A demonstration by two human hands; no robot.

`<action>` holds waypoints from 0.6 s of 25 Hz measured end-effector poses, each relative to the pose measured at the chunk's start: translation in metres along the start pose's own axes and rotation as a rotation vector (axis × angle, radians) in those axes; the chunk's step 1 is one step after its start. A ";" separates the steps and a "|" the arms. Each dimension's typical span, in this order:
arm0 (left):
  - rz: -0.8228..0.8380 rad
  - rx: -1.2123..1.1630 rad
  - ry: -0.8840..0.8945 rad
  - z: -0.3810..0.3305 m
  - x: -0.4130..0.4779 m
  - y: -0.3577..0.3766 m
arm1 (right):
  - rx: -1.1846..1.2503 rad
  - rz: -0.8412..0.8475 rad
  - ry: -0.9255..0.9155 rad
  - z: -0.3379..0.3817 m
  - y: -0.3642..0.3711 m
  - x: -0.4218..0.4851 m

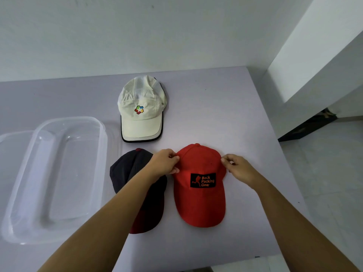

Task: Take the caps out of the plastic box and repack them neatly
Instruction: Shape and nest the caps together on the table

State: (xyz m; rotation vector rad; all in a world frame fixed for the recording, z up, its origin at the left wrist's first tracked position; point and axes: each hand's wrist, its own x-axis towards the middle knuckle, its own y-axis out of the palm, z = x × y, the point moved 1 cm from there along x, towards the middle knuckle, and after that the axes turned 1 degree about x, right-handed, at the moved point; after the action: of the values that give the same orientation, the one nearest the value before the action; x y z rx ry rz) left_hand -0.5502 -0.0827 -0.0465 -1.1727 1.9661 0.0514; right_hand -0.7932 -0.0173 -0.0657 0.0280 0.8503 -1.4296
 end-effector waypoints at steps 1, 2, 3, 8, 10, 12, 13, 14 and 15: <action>-0.050 0.028 0.025 0.002 0.000 0.001 | 0.044 -0.024 0.007 0.000 0.000 0.000; -0.082 0.071 0.052 0.004 -0.001 0.001 | 0.065 -0.041 0.009 0.000 -0.001 -0.001; -0.097 0.117 0.071 0.005 -0.002 0.000 | 0.060 -0.052 0.001 0.000 -0.002 -0.001; 0.014 -0.010 -0.044 -0.009 0.001 -0.004 | 0.232 -0.052 0.037 -0.001 0.000 0.000; 0.049 -0.045 -0.069 -0.013 0.004 -0.002 | 0.455 -0.030 0.128 -0.007 0.005 0.002; 0.056 -0.023 -0.053 -0.015 0.003 0.001 | 0.556 -0.058 0.176 -0.012 0.010 0.002; 0.055 -0.016 -0.038 -0.017 0.000 0.000 | 0.530 -0.090 0.174 -0.011 0.011 0.002; 0.040 -0.028 -0.009 -0.021 -0.002 -0.004 | 0.486 -0.140 0.151 -0.007 0.009 0.003; 0.006 -0.063 0.027 -0.025 -0.004 -0.011 | 0.441 -0.214 0.114 0.000 0.006 0.003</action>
State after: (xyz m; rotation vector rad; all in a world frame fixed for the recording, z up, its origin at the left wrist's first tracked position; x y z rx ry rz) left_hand -0.5570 -0.0962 -0.0238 -1.2137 2.0045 0.1027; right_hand -0.7886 -0.0188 -0.0701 0.3650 0.6275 -1.8096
